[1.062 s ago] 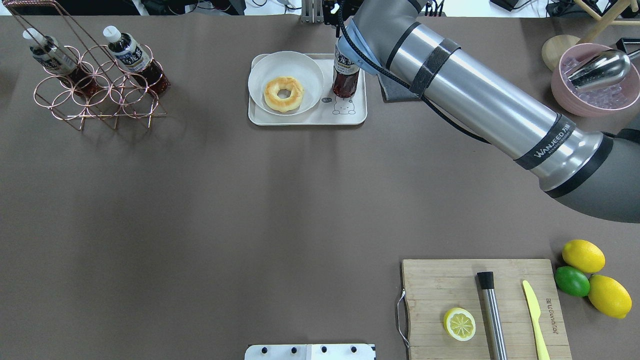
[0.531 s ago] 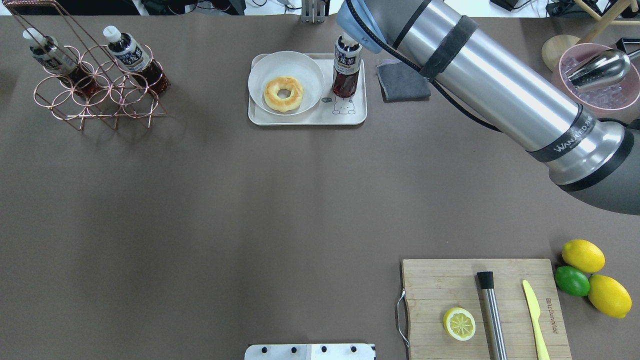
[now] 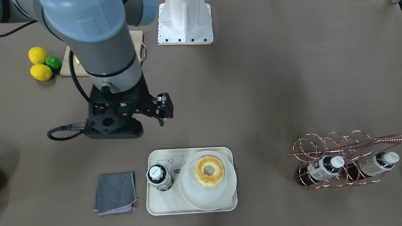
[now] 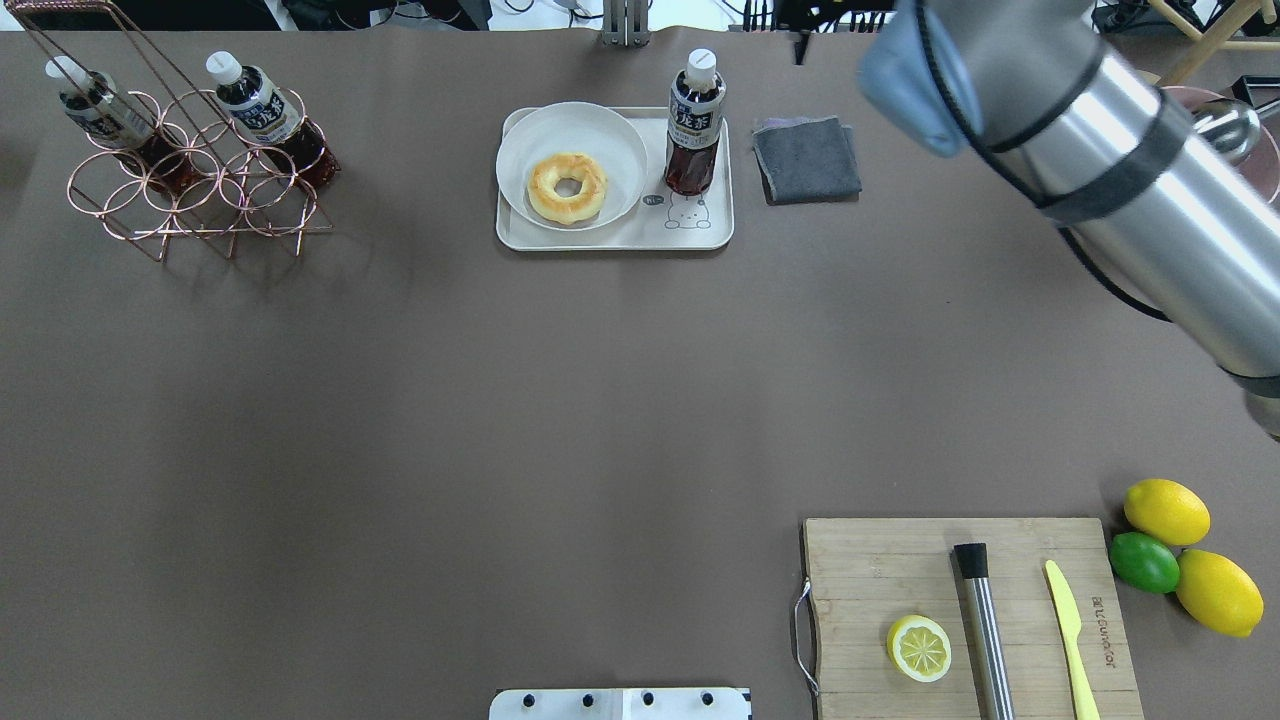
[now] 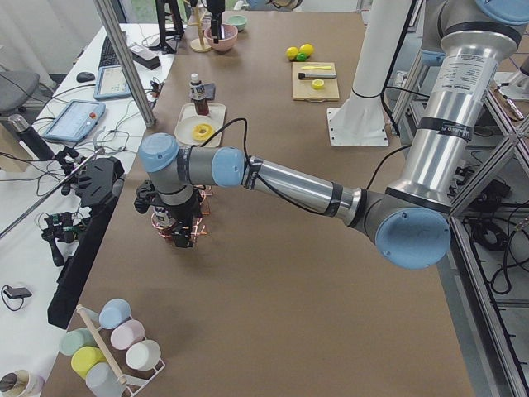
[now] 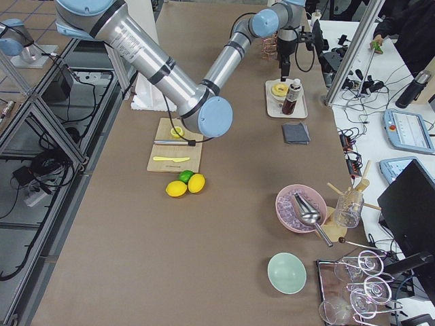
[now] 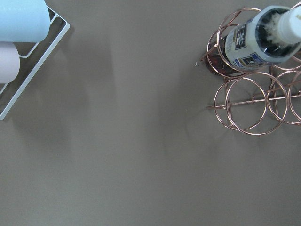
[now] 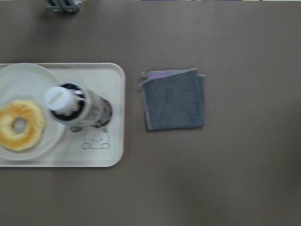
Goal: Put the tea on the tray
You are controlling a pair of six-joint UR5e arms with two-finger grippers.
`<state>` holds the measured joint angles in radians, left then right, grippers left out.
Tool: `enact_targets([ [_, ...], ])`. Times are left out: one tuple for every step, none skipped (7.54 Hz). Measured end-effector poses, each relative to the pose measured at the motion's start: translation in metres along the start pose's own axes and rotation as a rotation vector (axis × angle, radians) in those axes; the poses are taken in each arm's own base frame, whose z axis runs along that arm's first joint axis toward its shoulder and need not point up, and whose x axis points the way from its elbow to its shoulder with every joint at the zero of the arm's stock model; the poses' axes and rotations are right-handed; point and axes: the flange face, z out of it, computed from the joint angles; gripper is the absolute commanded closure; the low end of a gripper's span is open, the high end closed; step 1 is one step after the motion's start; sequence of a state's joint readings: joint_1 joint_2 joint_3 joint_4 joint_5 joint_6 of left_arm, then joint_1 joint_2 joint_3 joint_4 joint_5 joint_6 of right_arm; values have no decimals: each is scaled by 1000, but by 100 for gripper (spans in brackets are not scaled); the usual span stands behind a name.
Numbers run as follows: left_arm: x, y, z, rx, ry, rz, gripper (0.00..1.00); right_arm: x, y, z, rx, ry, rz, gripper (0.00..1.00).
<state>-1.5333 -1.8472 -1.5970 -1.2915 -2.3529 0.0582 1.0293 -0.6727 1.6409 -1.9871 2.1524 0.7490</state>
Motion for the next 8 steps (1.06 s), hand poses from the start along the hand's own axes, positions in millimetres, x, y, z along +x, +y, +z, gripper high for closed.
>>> enact_targets([
  [-1,1,1,-1,0,0,2,73,5,7,-1,34,-20,0],
  [-1,1,1,-3,0,-1,2,144,12,23,-29,80,-65,0],
  [-2,2,2,-4,-1,-3,2,216,17,44,-72,131,-127,0],
  [-4,4,3,-6,-1,-6,2,290,26,61,-119,177,-179,0],
  [-5,4,3,-6,-1,-8,2,358,37,67,-155,204,-191,0],
  [-7,5,4,-8,-2,-12,2,417,52,69,-185,212,-178,0],
  [-11,6,4,-10,-2,-20,2,464,61,66,-191,210,-169,0],
  [-23,12,3,-9,-2,-40,2,508,70,65,-198,197,-180,0],
])
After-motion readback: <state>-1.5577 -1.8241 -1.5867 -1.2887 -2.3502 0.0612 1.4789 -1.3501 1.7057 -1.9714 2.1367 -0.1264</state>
